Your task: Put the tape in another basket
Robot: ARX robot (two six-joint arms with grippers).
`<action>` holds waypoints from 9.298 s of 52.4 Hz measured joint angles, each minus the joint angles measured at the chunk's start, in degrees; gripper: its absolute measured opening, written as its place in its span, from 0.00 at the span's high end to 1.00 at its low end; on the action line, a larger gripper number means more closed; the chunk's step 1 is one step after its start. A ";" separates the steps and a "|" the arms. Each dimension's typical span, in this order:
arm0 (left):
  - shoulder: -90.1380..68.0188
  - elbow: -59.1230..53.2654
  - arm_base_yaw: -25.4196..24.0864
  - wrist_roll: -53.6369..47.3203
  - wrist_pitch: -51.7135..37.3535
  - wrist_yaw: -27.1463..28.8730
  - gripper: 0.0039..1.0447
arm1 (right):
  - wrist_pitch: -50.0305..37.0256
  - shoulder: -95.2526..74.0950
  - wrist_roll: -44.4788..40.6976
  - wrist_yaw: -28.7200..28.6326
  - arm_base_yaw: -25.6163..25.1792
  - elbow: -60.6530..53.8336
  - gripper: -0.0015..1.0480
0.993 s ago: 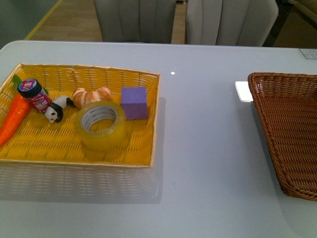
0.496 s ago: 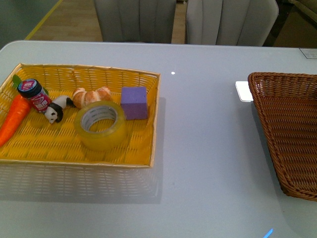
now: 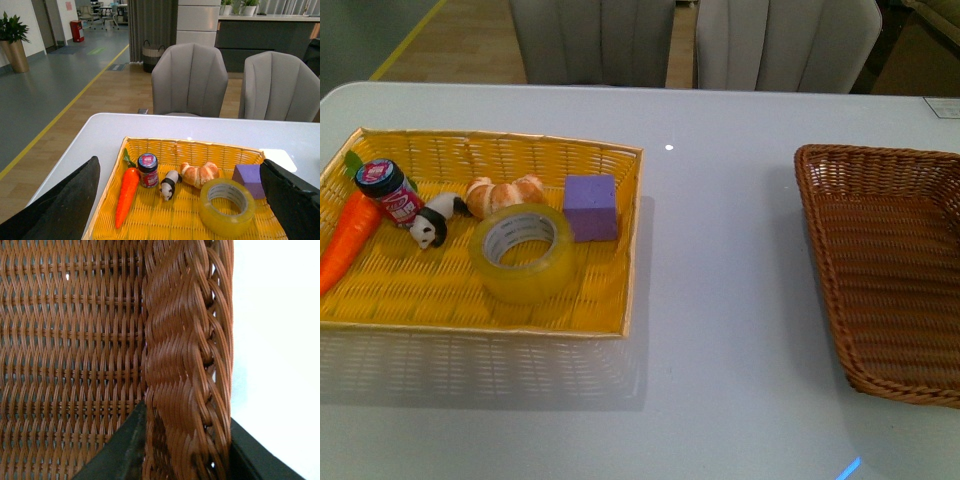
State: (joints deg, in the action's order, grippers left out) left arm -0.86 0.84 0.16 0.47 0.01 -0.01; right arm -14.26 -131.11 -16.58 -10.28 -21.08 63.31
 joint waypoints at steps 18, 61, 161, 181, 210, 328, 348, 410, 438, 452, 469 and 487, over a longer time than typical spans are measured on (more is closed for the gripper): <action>0.00 0.00 0.00 0.00 0.00 0.00 0.08 | -2.51 1.86 11.30 -0.44 11.41 -3.63 0.95; 0.00 0.00 0.00 0.00 0.00 0.00 0.08 | -13.14 20.39 20.00 -0.81 11.34 -16.35 0.07; 0.00 0.00 0.00 0.00 0.00 0.00 0.08 | -12.74 103.75 16.79 10.29 20.87 -62.01 0.98; 0.00 0.00 0.00 0.00 0.00 0.00 0.08 | -3.78 113.11 16.79 10.29 20.87 -62.01 0.98; 0.00 0.00 0.00 0.00 0.00 0.00 0.08 | 6.73 123.16 16.79 10.34 20.90 -61.99 0.98; -125.31 50.58 9.81 25.22 -27.04 -0.81 0.08 | 14.19 130.77 16.74 10.29 20.98 -61.99 0.09; -129.35 53.96 9.73 25.81 -25.70 0.15 0.12 | 14.19 130.77 16.74 10.29 20.98 -61.99 0.09; -115.19 44.39 9.94 27.91 -25.33 0.11 0.86 | 14.19 130.79 16.76 10.29 20.98 -61.99 0.09; -108.32 56.76 22.71 24.46 -13.92 4.48 0.86 | 14.19 130.79 16.76 10.29 20.98 -61.99 0.09; -116.32 65.94 30.75 24.55 -9.57 4.31 0.86 | 14.19 130.79 16.74 10.29 20.98 -61.99 0.09; -123.95 75.91 37.83 25.20 -5.51 4.59 0.86 | 14.19 130.79 16.76 10.29 20.98 -61.99 0.09; -128.74 80.56 40.79 26.69 -3.61 3.98 0.70 | 14.19 130.79 16.74 10.29 20.98 -61.99 0.09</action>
State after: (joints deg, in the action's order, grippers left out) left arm -129.60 81.41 40.95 27.16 -3.60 3.97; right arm -0.08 -0.32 0.16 0.01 -0.10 1.32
